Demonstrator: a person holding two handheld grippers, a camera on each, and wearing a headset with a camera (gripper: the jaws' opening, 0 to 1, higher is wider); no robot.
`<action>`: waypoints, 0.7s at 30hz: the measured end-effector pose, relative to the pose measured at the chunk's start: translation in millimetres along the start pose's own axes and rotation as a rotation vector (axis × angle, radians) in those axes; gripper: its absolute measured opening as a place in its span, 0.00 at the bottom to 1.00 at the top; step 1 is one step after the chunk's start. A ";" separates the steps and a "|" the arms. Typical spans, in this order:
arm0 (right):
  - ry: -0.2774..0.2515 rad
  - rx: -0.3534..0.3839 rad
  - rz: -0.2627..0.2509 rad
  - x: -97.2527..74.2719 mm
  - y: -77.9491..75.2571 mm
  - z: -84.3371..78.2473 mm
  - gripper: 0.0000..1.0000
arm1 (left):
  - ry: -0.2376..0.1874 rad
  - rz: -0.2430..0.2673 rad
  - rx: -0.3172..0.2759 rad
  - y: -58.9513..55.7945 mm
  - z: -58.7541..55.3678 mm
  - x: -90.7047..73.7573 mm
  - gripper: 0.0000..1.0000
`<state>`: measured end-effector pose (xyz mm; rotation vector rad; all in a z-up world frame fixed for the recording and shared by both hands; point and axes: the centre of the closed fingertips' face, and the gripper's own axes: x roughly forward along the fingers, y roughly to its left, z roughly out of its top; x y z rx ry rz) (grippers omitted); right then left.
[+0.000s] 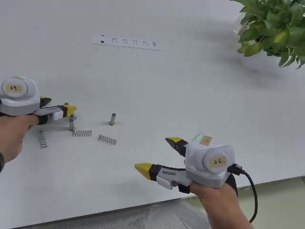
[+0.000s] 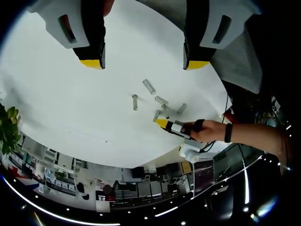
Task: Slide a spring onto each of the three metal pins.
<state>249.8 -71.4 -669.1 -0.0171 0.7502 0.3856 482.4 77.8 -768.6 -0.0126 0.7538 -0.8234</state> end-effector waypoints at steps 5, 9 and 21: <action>0.003 -0.001 -0.002 0.7 -1.0 0.0 0.66 | 0.037 0.006 0.061 -1.4 -9.2 3.7 0.46; 0.005 -0.001 0.000 1.4 -0.7 0.2 0.66 | 0.038 0.015 0.094 -2.1 -9.2 3.0 0.45; 0.005 -0.009 0.002 2.8 -0.7 2.9 0.66 | 0.077 0.042 0.177 2.9 -16.6 -6.4 0.43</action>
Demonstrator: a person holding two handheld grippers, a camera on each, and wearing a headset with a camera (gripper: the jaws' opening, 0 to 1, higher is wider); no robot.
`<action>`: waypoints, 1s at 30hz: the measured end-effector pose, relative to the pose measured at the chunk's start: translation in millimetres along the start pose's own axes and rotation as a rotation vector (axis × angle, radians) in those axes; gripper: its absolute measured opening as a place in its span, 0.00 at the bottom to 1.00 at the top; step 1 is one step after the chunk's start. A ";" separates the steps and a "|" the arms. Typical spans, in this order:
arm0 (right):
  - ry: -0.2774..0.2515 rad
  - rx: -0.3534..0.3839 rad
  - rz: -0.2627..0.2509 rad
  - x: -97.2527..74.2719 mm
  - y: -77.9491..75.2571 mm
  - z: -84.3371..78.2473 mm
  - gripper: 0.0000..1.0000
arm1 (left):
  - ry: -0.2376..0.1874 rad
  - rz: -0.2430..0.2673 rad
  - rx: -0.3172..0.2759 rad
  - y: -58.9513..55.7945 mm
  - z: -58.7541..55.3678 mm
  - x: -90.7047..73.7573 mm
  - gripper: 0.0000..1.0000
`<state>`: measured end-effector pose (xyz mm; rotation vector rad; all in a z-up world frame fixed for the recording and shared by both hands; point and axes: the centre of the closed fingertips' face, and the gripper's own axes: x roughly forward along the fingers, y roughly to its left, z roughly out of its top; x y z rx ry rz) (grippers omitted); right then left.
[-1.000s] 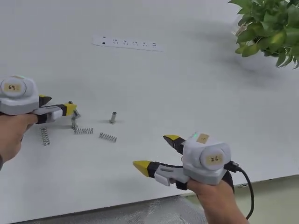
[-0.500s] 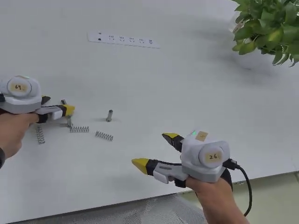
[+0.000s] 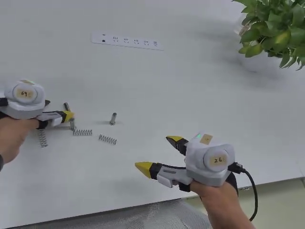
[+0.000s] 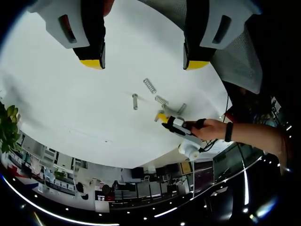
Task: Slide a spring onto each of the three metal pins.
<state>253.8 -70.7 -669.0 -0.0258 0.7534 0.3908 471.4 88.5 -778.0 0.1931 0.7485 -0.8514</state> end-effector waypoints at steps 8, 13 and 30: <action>0.004 -0.013 -0.002 0.5 2.8 -2.1 0.66 | 0.027 0.021 0.024 6.9 -9.1 -7.4 0.41; 0.007 -0.014 -0.002 1.1 4.4 -4.5 0.66 | 0.035 0.051 0.030 15.2 -15.2 -11.2 0.37; -0.005 -0.002 -0.002 1.3 6.4 -3.4 0.66 | 0.037 0.138 -0.004 41.1 -15.3 -12.1 0.02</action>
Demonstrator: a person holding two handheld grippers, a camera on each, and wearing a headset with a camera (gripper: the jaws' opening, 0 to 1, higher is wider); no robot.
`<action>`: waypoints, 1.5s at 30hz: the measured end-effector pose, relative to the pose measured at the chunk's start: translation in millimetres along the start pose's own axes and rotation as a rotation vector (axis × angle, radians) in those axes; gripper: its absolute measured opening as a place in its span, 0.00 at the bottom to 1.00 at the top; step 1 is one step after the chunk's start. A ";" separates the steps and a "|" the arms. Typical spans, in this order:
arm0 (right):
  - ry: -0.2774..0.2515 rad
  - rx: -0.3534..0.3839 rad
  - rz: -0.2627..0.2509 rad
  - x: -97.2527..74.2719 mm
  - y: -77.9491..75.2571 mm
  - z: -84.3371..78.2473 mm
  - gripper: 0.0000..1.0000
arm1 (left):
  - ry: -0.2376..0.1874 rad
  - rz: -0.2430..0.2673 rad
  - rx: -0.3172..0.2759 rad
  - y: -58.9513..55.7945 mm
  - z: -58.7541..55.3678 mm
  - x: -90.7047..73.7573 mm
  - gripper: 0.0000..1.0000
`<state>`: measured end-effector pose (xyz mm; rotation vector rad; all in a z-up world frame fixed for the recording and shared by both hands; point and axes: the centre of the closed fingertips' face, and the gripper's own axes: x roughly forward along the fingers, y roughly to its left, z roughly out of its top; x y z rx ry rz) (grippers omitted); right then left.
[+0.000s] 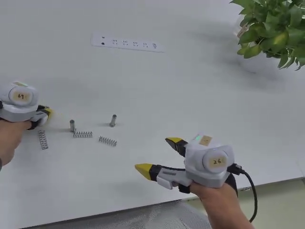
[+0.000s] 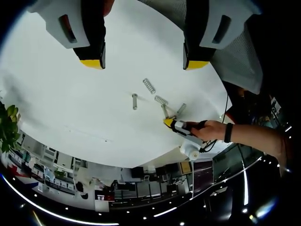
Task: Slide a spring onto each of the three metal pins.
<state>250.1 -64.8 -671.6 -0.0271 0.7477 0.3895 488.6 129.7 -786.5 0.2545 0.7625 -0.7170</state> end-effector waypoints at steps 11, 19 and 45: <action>-0.013 -0.003 0.002 1.2 0.0 5.6 0.66 | 0.024 -0.014 -0.011 -1.9 -5.3 -6.5 0.00; -0.019 0.001 0.001 1.0 -2.1 4.7 0.66 | -0.004 0.004 -0.028 -3.0 -3.5 -25.2 0.00; -0.049 0.018 -0.023 -7.0 -5.4 1.9 0.66 | -0.033 0.059 -0.053 7.7 -7.6 -61.8 0.00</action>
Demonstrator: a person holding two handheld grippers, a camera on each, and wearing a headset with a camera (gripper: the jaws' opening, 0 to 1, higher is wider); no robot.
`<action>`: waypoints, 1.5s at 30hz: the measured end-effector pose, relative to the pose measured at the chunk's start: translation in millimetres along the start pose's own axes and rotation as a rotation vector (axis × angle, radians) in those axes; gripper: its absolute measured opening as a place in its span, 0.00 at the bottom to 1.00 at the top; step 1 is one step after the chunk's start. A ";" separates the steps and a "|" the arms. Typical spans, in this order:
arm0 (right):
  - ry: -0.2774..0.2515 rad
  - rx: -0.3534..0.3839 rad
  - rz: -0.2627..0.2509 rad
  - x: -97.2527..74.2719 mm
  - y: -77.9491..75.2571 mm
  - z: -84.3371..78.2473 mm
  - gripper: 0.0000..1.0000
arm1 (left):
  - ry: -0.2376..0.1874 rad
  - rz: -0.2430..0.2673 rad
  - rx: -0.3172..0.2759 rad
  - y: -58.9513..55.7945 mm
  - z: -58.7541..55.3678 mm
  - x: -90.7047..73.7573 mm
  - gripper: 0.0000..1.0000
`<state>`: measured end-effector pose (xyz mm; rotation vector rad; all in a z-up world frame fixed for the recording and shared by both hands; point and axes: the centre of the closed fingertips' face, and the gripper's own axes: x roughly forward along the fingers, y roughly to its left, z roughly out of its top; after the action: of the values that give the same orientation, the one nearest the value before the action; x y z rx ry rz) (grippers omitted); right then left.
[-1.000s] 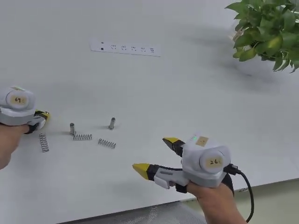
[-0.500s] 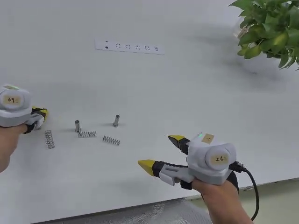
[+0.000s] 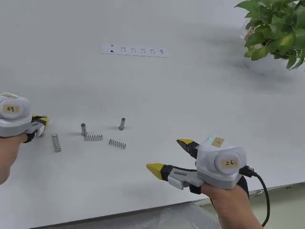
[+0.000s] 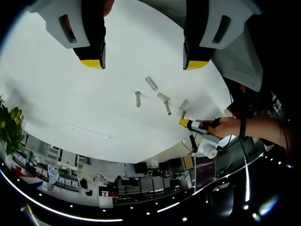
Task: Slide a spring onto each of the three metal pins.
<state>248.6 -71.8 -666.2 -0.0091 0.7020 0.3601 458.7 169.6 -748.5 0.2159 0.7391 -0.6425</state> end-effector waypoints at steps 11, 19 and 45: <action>-0.010 0.010 -0.004 -5.0 3.2 -4.0 0.66 | -0.008 0.012 -0.018 -1.5 -4.8 -16.7 0.00; -0.017 0.013 -0.008 -8.8 2.7 -5.8 0.66 | -0.003 0.009 -0.001 -8.1 -5.6 -14.8 0.00; -0.015 0.017 -0.011 -12.6 1.7 -11.2 0.65 | 0.017 -0.007 0.018 -16.0 -7.1 -14.0 0.00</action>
<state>232.2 -75.7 -666.6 0.0054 0.6899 0.3433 437.1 166.4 -743.6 0.2359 0.7508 -0.6552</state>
